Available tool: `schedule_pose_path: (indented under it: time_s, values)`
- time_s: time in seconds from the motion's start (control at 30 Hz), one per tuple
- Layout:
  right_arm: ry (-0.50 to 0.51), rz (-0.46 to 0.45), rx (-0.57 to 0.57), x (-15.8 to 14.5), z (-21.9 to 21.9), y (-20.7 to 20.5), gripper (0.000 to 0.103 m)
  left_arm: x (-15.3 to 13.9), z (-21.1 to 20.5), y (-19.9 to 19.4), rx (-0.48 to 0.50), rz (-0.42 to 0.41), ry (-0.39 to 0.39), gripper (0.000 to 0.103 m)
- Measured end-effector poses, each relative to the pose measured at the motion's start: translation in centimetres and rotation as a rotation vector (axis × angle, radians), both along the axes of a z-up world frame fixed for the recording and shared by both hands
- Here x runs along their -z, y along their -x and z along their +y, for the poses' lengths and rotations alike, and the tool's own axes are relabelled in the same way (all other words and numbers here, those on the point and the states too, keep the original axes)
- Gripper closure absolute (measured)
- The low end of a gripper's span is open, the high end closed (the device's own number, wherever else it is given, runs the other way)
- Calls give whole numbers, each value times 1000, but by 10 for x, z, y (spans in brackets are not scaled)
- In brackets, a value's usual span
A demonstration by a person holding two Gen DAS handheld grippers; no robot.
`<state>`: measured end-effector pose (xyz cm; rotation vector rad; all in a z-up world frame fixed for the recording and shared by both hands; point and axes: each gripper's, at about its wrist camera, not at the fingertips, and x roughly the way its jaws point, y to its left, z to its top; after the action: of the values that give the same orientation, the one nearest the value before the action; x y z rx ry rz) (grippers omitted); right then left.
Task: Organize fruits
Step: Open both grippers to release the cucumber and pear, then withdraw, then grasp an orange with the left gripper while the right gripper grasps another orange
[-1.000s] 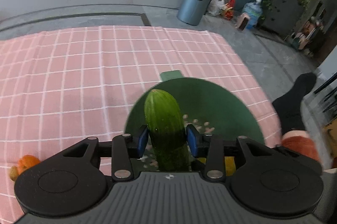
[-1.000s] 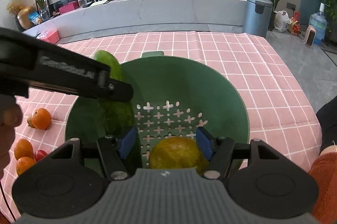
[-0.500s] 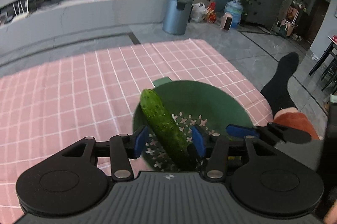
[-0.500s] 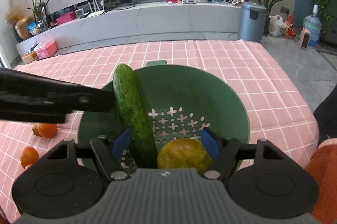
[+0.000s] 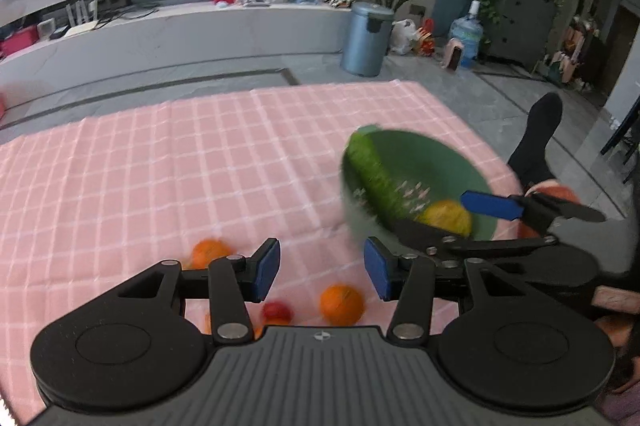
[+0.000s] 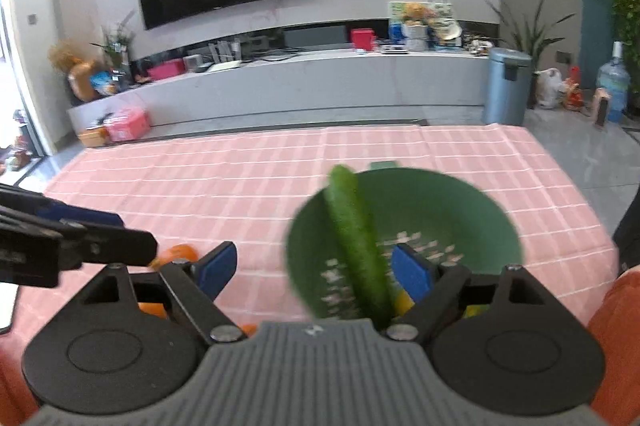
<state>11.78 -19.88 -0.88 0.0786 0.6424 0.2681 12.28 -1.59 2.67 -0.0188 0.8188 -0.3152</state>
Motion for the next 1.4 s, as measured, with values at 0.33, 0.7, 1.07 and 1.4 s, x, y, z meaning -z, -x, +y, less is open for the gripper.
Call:
schedule_pose_path:
  time_s: [0.33,0.7,1.07,1.4]
  values:
    - [19,108,-75,23,30,25,30,37,21,27,-25,88,13,46]
    - [0,241,-88,56,34,0,45,77,17,27,-82,119,-22,46]
    - [-15,327,-95,73,39,-28,46,87,14,21,-137,166,-20,46]
    - [-9,370,-112,82,50,-41,59,94,8,17,-167,173,-43,47]
